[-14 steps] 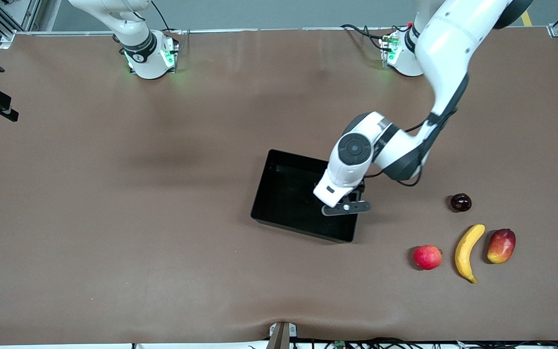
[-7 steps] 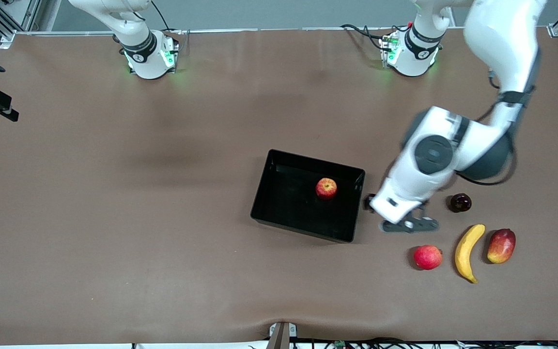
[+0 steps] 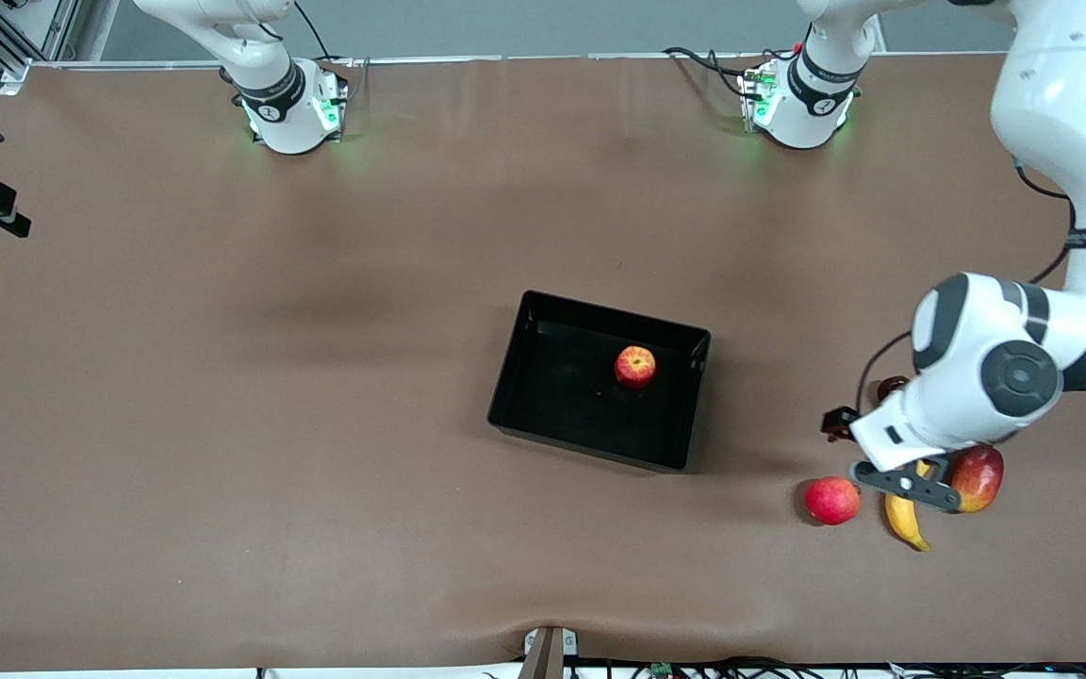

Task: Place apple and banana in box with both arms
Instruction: 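Open the left gripper to release the apple and move back, then lower the left gripper onto the yellow banana and grasp it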

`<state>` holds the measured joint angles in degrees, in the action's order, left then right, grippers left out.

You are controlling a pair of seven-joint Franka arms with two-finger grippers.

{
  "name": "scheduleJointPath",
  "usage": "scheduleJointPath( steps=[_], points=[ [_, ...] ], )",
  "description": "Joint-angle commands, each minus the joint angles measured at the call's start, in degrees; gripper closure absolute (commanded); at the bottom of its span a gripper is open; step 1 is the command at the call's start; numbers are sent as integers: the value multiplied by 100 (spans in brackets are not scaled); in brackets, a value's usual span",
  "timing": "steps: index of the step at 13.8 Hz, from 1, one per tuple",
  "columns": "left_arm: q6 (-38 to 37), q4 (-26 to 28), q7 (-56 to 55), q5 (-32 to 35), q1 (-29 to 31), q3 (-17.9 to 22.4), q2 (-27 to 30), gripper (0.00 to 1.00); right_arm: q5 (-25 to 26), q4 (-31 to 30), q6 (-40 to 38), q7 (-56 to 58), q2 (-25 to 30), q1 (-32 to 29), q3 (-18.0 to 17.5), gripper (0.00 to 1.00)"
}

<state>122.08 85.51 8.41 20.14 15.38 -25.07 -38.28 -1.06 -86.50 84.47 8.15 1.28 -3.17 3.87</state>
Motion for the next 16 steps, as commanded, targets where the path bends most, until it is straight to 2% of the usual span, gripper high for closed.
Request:
scheduleJointPath(
  steps=[1, 5, 7, 12, 16],
  points=[
    [473, -26, 721, 122, 280, -59, -285, 0, 88, 37, -71, -112, 30, -123, -123, 0],
    [1396, -34, 1626, 122, 535, -25, -733, 0, 88, 37, -62, -103, 12, -140, -123, 0],
    [1791, -43, 2075, 122, 527, 264, -874, 0, 88, 37, -71, -103, 12, -140, -123, 0],
    [2021, -26, 2288, 140, 527, 406, -1041, 1, 62, 37, -62, -111, 4, -123, -123, 0],
    [2224, -17, 2279, 201, 527, 494, -1200, 25, 27, 37, -71, -120, 4, -131, -123, 0]
  ],
)
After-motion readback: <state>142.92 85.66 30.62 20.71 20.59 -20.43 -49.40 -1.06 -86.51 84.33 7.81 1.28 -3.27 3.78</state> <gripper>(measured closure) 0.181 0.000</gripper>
